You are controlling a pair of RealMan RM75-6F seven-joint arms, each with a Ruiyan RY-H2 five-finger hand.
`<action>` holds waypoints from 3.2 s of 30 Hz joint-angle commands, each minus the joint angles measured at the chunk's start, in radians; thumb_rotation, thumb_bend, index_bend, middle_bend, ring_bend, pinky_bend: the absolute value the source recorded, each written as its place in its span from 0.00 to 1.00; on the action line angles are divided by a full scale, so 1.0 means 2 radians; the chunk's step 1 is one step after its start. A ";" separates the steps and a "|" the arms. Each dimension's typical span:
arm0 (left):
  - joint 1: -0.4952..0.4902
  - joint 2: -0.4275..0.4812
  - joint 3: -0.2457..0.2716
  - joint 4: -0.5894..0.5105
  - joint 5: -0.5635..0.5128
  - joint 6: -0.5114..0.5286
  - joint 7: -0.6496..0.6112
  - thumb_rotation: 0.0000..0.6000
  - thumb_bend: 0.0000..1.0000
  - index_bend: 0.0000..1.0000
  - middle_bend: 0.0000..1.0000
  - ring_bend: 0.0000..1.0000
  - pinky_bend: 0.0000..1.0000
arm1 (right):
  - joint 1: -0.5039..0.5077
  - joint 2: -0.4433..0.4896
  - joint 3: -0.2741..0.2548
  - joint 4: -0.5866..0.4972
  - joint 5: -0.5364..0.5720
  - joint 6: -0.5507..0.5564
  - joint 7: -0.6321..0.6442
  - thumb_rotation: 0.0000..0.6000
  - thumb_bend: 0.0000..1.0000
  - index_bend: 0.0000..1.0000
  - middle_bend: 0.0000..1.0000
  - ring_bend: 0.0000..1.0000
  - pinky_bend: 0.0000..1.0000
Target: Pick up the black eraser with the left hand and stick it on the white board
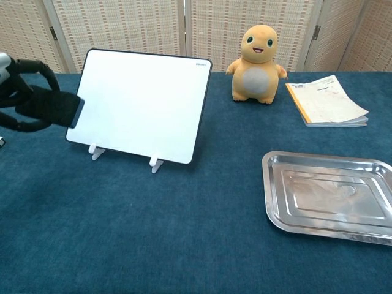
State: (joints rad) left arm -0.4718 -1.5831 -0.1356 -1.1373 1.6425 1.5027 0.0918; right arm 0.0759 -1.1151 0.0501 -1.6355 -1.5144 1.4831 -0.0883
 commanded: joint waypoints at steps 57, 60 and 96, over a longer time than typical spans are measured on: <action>-0.193 -0.250 -0.052 0.406 -0.103 -0.117 -0.143 1.00 0.28 0.54 1.00 1.00 1.00 | 0.002 0.037 0.008 0.010 0.025 -0.024 0.083 1.00 0.15 0.00 0.00 0.00 0.10; -0.193 -0.250 -0.050 0.405 -0.104 -0.114 -0.144 1.00 0.28 0.50 1.00 1.00 1.00 | 0.001 0.036 0.008 0.009 0.025 -0.024 0.081 1.00 0.15 0.00 0.00 0.00 0.10; 0.028 0.082 0.109 -0.140 -0.073 0.003 0.077 1.00 0.25 0.05 0.99 0.76 0.91 | -0.015 0.029 0.001 0.005 -0.003 0.012 0.071 1.00 0.15 0.00 0.00 0.00 0.10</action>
State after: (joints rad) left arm -0.5876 -1.6746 -0.0462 -1.1076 1.4831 1.4220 0.1007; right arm 0.0458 -1.0539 0.0528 -1.6254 -1.5204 1.5101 0.0601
